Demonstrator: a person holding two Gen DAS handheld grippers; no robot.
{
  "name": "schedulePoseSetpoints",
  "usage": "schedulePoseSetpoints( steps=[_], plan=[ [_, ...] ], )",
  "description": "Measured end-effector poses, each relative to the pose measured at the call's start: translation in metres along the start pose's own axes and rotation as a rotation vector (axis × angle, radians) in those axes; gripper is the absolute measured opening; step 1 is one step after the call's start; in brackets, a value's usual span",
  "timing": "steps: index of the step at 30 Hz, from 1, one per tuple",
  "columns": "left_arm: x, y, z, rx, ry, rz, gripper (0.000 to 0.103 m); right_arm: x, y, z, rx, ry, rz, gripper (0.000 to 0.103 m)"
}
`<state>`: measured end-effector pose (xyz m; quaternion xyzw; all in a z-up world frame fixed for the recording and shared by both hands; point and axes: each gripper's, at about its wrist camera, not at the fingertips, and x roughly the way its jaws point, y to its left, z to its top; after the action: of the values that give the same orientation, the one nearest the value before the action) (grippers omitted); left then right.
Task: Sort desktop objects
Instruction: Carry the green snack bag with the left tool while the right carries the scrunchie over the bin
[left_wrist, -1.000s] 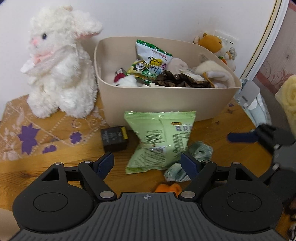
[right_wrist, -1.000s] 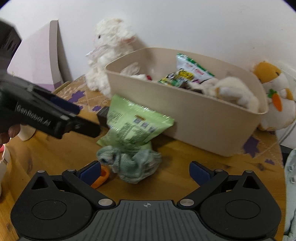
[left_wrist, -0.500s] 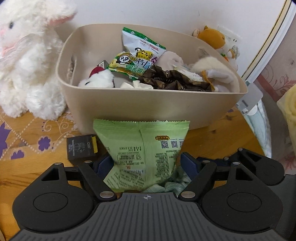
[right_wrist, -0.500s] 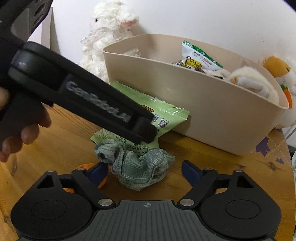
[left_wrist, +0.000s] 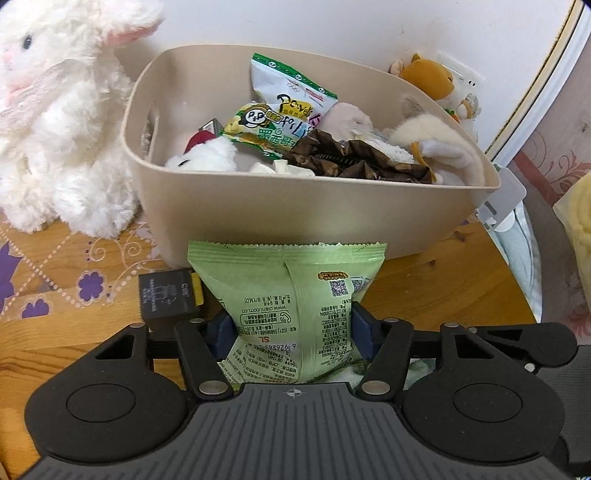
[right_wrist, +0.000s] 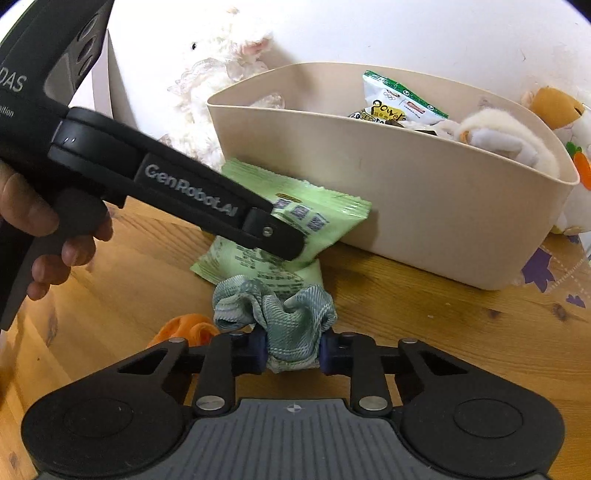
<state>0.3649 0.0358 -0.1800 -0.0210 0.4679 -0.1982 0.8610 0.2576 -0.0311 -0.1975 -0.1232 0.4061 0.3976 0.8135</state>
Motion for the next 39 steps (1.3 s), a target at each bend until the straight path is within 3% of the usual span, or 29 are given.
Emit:
schedulePoseSetpoints(
  steps=[21,28,39],
  plan=[
    [-0.081,0.011,-0.012,0.086,-0.105,0.001,0.062,-0.072,-0.029,0.003,-0.001,-0.103,-0.054,0.019],
    [-0.108,0.005,-0.003,0.170,-0.169,0.008,0.062,-0.102,-0.048,0.019,0.012,-0.172,-0.101,0.019],
    [-0.135,0.006,0.022,0.220,-0.260,0.032,0.062,-0.131,-0.072,0.054,0.036,-0.286,-0.168,0.019]
  ],
)
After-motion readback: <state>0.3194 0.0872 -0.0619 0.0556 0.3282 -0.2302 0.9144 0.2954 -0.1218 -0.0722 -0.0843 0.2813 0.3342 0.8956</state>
